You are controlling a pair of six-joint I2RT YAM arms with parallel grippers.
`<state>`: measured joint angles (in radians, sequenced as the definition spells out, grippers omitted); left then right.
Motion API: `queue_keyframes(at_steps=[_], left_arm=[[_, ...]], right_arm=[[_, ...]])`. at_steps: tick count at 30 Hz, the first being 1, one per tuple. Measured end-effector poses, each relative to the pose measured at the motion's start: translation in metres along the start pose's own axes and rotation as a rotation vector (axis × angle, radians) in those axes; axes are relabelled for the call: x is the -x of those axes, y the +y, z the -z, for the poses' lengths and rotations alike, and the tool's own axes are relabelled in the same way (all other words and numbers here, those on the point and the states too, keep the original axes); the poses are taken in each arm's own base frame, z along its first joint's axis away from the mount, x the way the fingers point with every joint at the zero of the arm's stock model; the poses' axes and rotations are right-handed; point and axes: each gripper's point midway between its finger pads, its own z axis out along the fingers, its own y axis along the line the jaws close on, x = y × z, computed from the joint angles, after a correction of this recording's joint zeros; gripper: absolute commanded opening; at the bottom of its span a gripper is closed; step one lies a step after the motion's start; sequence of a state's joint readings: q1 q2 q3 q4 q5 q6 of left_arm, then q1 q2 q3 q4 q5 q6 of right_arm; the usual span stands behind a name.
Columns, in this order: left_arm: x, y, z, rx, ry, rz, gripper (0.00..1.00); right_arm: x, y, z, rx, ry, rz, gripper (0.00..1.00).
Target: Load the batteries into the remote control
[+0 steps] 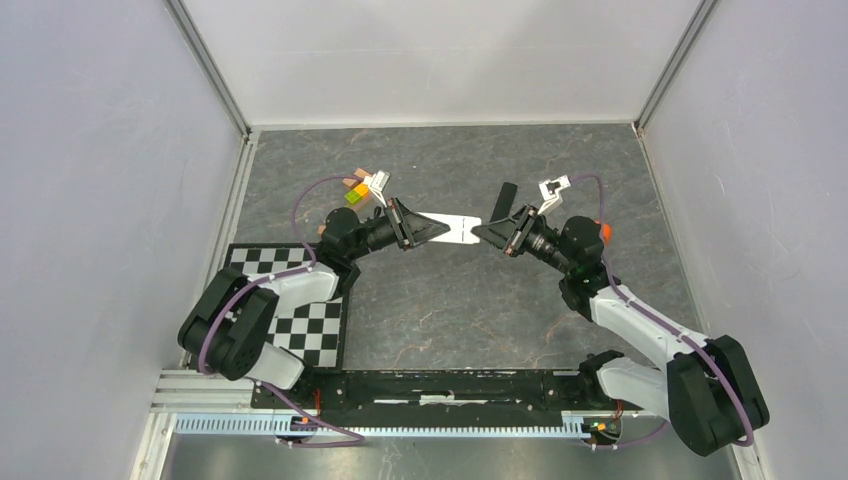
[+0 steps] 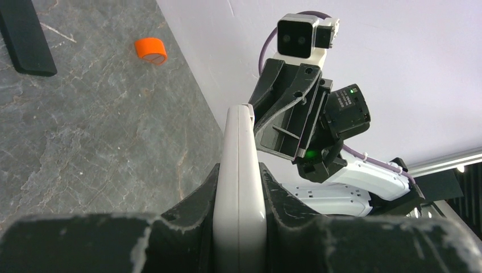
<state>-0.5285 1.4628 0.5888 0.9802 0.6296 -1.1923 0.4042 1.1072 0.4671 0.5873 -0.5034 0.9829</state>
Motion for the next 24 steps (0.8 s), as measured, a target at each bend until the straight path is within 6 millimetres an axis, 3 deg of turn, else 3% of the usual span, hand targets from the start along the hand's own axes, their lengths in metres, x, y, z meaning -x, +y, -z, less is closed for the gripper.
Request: queue_keyframes(at_steps=[5,13,21,24], left_arm=[[0.005,-0.009,-0.001,-0.042,-0.017,-0.034,0.02],[0.014,-0.016,0.001,-0.08,-0.045,-0.069,0.02],[0.016,-0.02,0.003,-0.102,-0.046,-0.089,0.02],[0.013,-0.027,0.005,-0.125,-0.029,-0.103,0.02]], right_arm=[[0.005,0.007,-0.001,0.04,-0.016,0.04,0.2],[0.014,0.018,-0.008,0.104,0.002,0.195,0.21],[0.017,0.02,-0.014,0.09,0.019,0.233,0.37],[0.014,0.025,-0.012,0.105,0.013,0.242,0.38]])
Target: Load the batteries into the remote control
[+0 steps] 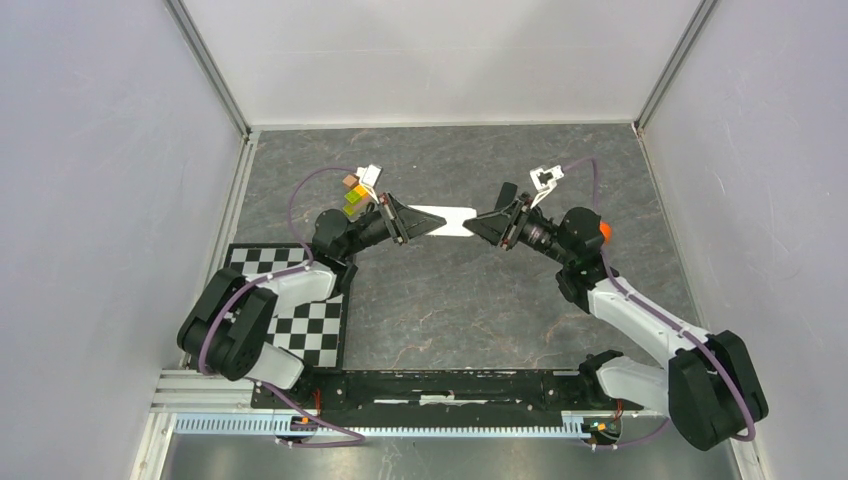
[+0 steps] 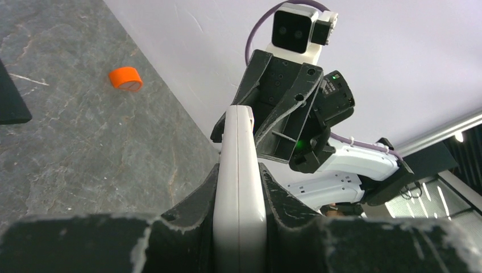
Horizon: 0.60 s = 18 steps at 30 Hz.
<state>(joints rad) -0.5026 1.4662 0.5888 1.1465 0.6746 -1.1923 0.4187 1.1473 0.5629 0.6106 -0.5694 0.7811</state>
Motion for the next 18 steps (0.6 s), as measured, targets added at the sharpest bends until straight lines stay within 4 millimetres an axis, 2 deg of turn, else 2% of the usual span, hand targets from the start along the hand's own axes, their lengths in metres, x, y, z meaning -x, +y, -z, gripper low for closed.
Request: queue_keyframes(at_steps=[9,18], left_arm=[[0.002,-0.034,0.002,-0.101,0.0,-0.051,0.02],[0.002,-0.043,0.003,-0.129,0.004,-0.048,0.02]], right_arm=[[0.015,0.031,0.007,0.112,-0.084,0.038,0.42],[0.018,0.037,0.007,0.137,-0.064,0.034,0.57]])
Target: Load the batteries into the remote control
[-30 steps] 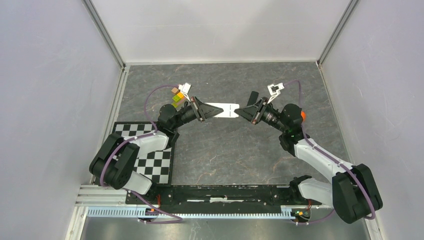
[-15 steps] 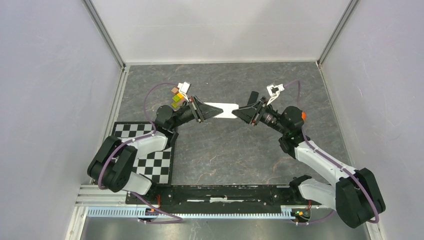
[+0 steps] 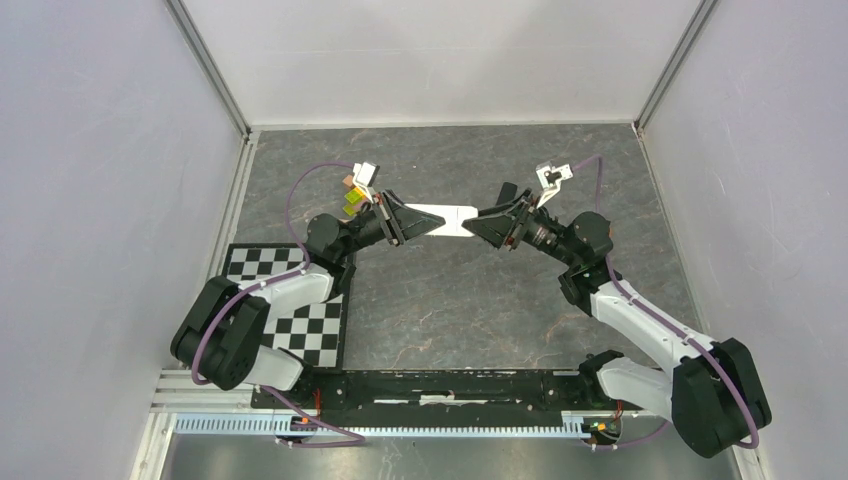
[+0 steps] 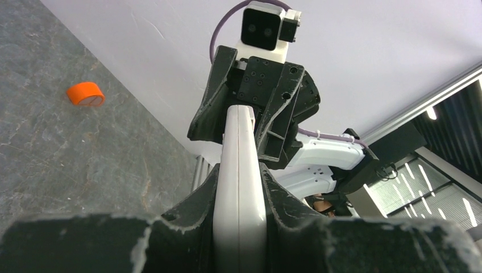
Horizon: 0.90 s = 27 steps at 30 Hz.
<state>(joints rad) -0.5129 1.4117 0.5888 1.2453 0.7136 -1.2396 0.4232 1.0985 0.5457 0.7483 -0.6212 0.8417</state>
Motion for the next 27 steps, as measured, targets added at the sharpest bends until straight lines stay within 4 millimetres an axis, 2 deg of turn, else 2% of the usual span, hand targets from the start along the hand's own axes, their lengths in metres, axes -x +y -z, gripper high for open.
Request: queue_keyframes(at_steps=[10,18,27], left_arm=[[0.0045,-0.0071,-0.0018,-0.009,-0.042,0.108,0.02],[0.0041,-0.0042,-0.0013,0.004,-0.068,0.141,0.02],[0.0019,-0.0068,-0.0025,-0.005,-0.063,0.14,0.02]], right_arm=[[0.0069,0.0031,-0.0015,0.022,-0.026,-0.074,0.73],[0.0053,0.0009,-0.0052,0.027,-0.025,-0.147,0.79],[0.0082,0.0016,-0.0087,0.042,-0.041,-0.207,0.8]])
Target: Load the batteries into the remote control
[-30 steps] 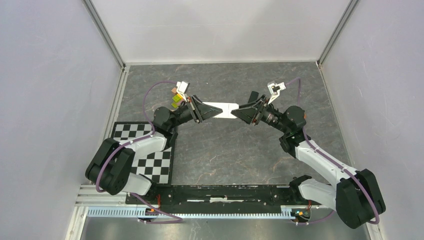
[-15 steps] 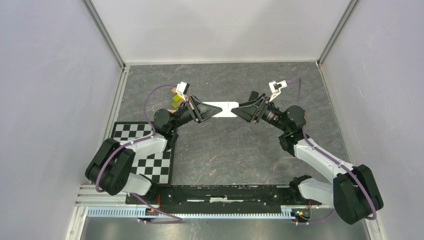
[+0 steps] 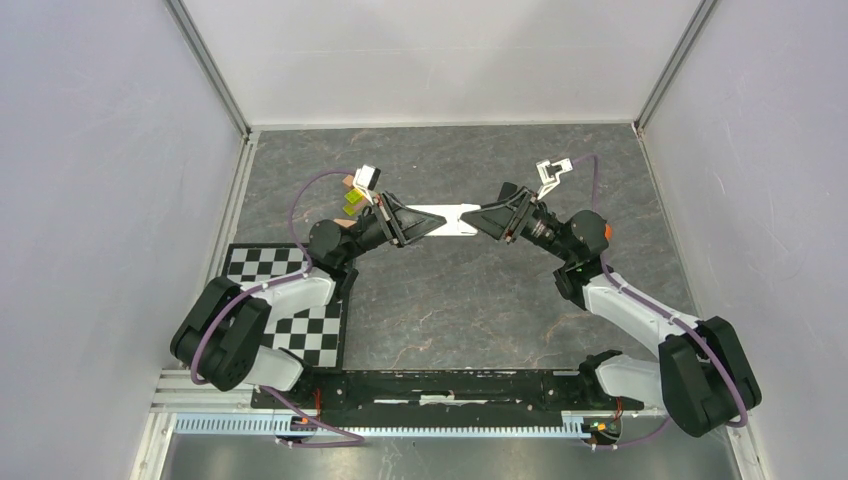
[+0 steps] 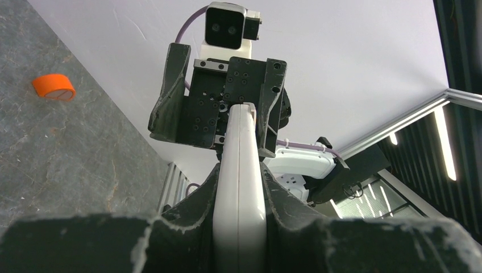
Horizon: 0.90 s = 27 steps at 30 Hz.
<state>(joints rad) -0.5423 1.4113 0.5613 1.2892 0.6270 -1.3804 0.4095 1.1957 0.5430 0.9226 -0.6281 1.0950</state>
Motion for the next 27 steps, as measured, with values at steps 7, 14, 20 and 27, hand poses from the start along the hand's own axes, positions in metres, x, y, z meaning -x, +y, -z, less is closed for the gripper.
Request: queue_keyframes(at_steps=[7,14,20,27], left_arm=[[0.0,0.001,0.0,0.003,-0.003,0.003,0.02],[0.004,0.012,0.001,0.046,-0.03,0.025,0.02],[0.001,0.022,0.002,0.076,-0.015,0.044,0.02],[-0.006,0.027,0.004,0.093,0.02,0.062,0.02]], right_arm=[[0.001,0.0,-0.001,-0.007,-0.001,-0.018,0.61],[0.005,-0.002,-0.008,-0.046,0.043,0.015,0.42],[-0.003,-0.008,-0.005,-0.068,0.119,0.064,0.4],[-0.015,-0.01,0.001,-0.039,0.198,0.106,0.41]])
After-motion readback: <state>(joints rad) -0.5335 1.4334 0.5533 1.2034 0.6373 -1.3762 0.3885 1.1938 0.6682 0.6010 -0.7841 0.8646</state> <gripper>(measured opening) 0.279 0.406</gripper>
